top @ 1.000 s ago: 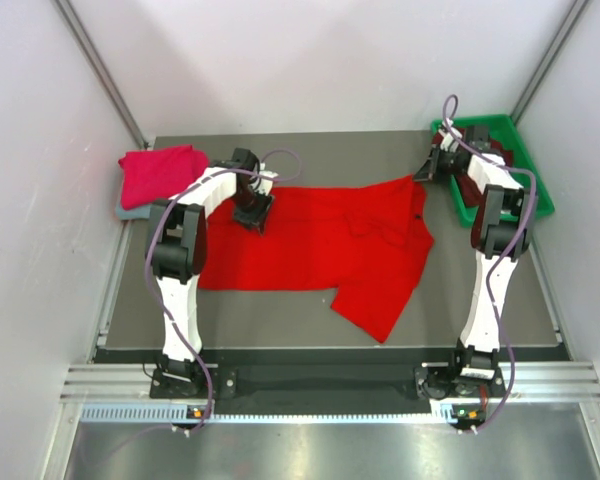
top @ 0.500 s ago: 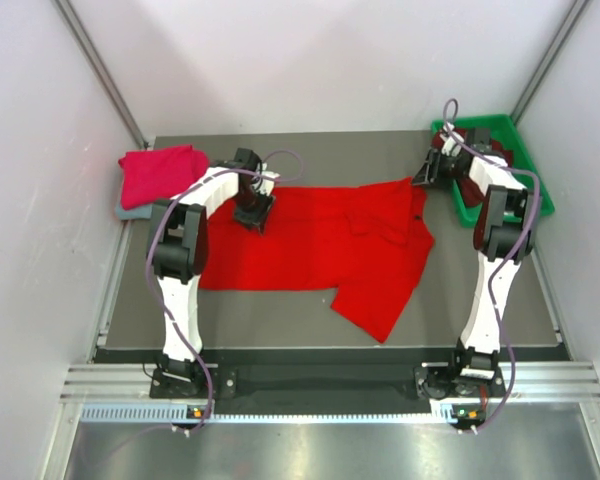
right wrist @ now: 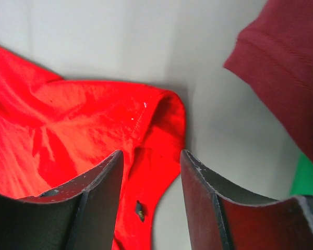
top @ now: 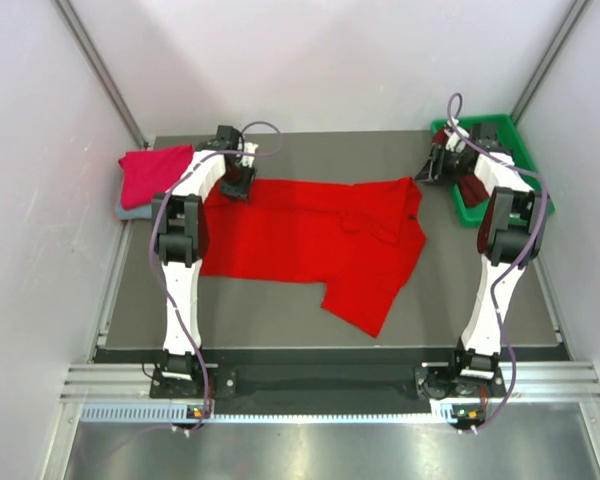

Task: Fold and stack the t-shirts
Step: Fold the tshirt

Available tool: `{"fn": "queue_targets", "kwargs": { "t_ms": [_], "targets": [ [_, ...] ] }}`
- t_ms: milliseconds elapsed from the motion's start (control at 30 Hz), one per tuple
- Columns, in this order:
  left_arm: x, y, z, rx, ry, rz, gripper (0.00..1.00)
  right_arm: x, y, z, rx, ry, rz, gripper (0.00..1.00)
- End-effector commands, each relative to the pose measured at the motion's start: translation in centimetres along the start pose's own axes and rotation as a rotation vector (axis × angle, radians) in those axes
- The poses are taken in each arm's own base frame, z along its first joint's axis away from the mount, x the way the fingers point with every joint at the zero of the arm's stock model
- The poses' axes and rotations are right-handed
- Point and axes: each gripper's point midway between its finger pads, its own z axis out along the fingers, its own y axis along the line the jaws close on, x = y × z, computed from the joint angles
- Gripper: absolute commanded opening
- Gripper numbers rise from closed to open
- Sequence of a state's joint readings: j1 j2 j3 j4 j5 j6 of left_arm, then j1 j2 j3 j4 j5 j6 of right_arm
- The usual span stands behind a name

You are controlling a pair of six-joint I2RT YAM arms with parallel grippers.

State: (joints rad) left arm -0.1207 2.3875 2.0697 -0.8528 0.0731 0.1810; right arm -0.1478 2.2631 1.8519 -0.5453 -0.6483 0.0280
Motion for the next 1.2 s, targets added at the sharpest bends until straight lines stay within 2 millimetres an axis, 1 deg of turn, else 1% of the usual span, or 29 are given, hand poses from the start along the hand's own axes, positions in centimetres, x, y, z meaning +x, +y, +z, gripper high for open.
{"fn": "queue_targets", "kwargs": {
  "t_ms": [0,33,100,133,167,233,267,333,400,433,533,567,633,667,700,733,767,800,867,967,1067,1133,1167],
  "targets": [
    [-0.3,3.3,2.1,-0.077,-0.014,-0.037,0.48,0.1,0.8,1.1,-0.005,0.018,-0.067,0.48],
    [-0.3,3.4,2.2,-0.073,-0.014,-0.044,0.48,0.5,0.8,1.5,0.0,0.032,-0.067,0.49],
    [-0.6,3.3,1.5,-0.06,-0.021,-0.051,0.48,1.0,1.2,2.0,-0.005,0.049,-0.077,0.49],
    [-0.3,2.6,1.2,-0.027,-0.009,-0.05,0.47,1.3,1.3,2.2,-0.007,0.059,-0.076,0.49],
    [-0.2,2.1,0.3,-0.006,-0.013,-0.056,0.47,1.3,1.7,2.2,-0.011,0.059,-0.082,0.49],
    [0.5,1.2,-0.4,0.036,-0.008,-0.058,0.46,1.4,1.8,2.4,-0.015,0.06,-0.084,0.49],
    [1.4,0.3,-1.1,0.074,0.004,-0.061,0.46,1.5,1.9,2.6,-0.013,0.063,-0.084,0.49],
    [2.3,-0.4,-1.6,0.087,0.019,-0.067,0.45,1.4,1.7,2.9,0.003,0.062,-0.088,0.49],
    [2.9,-1.2,-2.3,0.106,0.029,-0.069,0.45,1.5,1.9,3.3,0.003,0.066,-0.1,0.49],
    [2.6,-1.4,-3.0,0.111,0.016,-0.067,0.45,1.7,2.0,3.6,0.007,0.074,-0.109,0.48],
    [1.9,-1.6,-3.8,0.116,-0.007,-0.064,0.46,2.1,2.0,4.0,0.025,0.089,-0.117,0.48],
    [1.4,-1.6,-4.2,0.118,-0.023,-0.064,0.46,2.2,2.1,4.1,0.025,0.092,-0.118,0.48],
    [1.0,-1.7,-4.6,0.125,-0.033,-0.065,0.46,2.7,1.7,4.5,0.046,0.109,-0.117,0.48],
    [0.5,-1.8,-5.0,0.127,-0.049,-0.062,0.46,3.0,1.6,4.7,0.056,0.116,-0.124,0.47],
    [0.2,-1.9,-5.3,0.136,-0.058,-0.064,0.46,3.4,0.8,5.1,0.086,0.127,-0.122,0.44],
    [0.0,-2.0,-5.5,0.141,-0.065,-0.063,0.46,3.6,0.3,5.3,0.103,0.135,-0.125,0.37],
    [-0.5,-2.0,-6.1,0.143,-0.082,-0.062,0.46,3.7,0.0,5.4,0.121,0.14,-0.127,0.2],
    [-0.7,-2.1,-6.3,0.148,-0.089,-0.062,0.46,4.0,-0.9,5.7,0.155,0.146,-0.127,0.14],
    [-1.4,-2.1,-7.1,0.149,-0.112,-0.056,0.46,3.9,-1.7,5.8,0.189,0.145,-0.125,0.07],
    [-2.0,-2.0,-7.8,0.141,-0.136,-0.049,0.46,3.1,-2.0,5.7,0.206,0.131,-0.142,0.06],
    [-2.2,-1.7,-7.7,0.133,-0.14,-0.046,0.46,1.8,-2.6,5.5,0.244,0.102,-0.159,0.05],
    [-2.2,-1.8,-7.5,0.136,-0.138,-0.052,0.46,0.5,-2.7,5.2,0.253,0.072,-0.173,0.05],
    [-2.3,-1.8,-7.4,0.137,-0.139,-0.052,0.46,0.2,-2.9,5.2,0.26,0.066,-0.173,0.05]
  ]
}}
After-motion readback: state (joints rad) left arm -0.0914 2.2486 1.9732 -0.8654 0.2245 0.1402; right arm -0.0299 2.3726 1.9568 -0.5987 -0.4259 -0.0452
